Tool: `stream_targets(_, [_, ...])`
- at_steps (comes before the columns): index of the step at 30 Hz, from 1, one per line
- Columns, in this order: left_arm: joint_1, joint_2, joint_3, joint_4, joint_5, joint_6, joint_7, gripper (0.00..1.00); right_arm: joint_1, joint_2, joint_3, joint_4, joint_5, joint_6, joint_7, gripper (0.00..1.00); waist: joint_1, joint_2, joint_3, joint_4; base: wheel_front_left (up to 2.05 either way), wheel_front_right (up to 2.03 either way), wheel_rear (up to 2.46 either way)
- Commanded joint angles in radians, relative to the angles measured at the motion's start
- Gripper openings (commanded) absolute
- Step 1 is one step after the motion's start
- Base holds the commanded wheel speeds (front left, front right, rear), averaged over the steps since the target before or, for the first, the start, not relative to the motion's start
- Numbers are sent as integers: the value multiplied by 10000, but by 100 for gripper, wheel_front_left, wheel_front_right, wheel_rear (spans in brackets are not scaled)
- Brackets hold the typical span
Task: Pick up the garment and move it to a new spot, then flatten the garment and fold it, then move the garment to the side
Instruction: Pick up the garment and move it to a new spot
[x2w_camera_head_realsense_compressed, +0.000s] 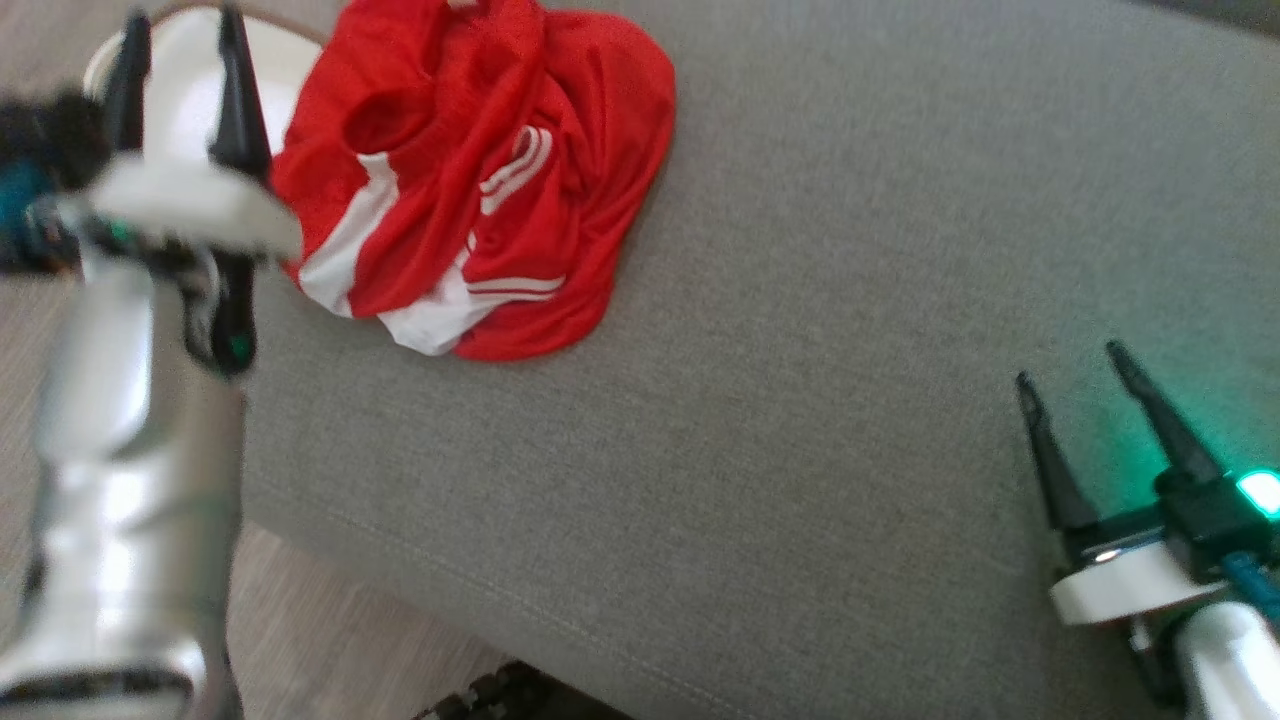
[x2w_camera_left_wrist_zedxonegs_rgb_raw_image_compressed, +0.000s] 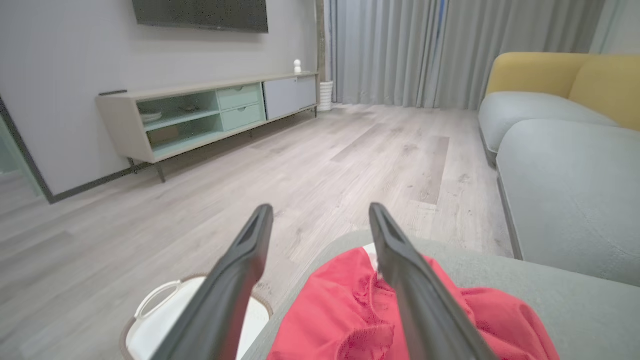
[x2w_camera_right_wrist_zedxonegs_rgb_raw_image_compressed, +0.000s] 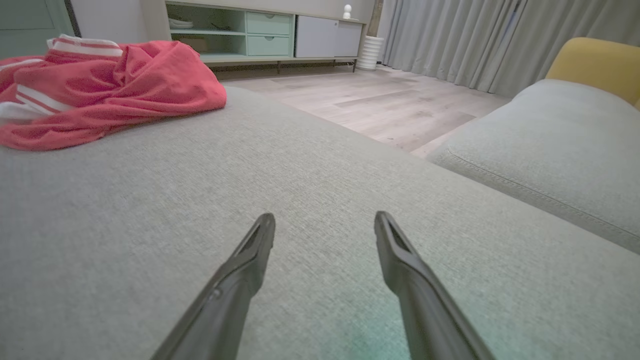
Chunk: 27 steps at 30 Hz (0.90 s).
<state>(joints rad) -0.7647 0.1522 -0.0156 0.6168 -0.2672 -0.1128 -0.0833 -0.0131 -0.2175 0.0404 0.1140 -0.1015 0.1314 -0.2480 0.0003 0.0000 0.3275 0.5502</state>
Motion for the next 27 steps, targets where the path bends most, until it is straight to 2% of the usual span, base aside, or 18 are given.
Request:
stream_targets(1, [-949, 522, 271, 366, -248, -60, 277, 100, -303, -386, 155, -496, -68, -7, -138, 100, -3, 0, 874, -113, 0, 0, 0])
stream_targets(5, [-2444, 517, 193, 2181, -809, -137, 867, 100, -454, -967, 20, -903, -49, -7, -138, 100, -3, 0, 1497, -308, 0, 0, 0])
stream_targets(9, [-3261, 593, -190, 3467, -1171, -170, 1090, 100, -632, -1290, 39, -1253, -20, -7, -138, 100, -3, 0, 1987, -627, 0, 0, 0])
stream_targets(16, [-3605, 720, -1216, 4695, -2031, -176, 1709, 100, -805, -1454, -130, -1602, -39, -7, -138, 100, -3, 0, 2713, -1075, 0, 0, 0])
stream_targets(20, [-3639, 1081, -1582, 5239, -2211, -176, 1700, 100, -795, -1427, -208, -1729, -77, -7, -138, 100, -3, 0, 3016, -1259, 0, 0, 0])
stream_targets(21, [-3668, 1176, -1656, 5354, -2167, -177, 1537, 55, -823, -1427, -222, -1754, -85, -7, -138, 100, -3, 0, 3088, -1290, 0, 0, 0])
stream_targets(22, [-3703, 1266, -1724, 5429, -2116, -177, 1289, 0, -866, -1419, -224, -1766, -89, -7, -138, 100, -3, 0, 3143, -1328, 0, 0, 0])
stream_targets(27, [-3881, 1534, -1974, 5685, -1922, -177, 334, 0, -1066, -1276, -184, -1693, -69, -7, -138, 100, -3, 0, 3104, -1451, 0, 0, 0])
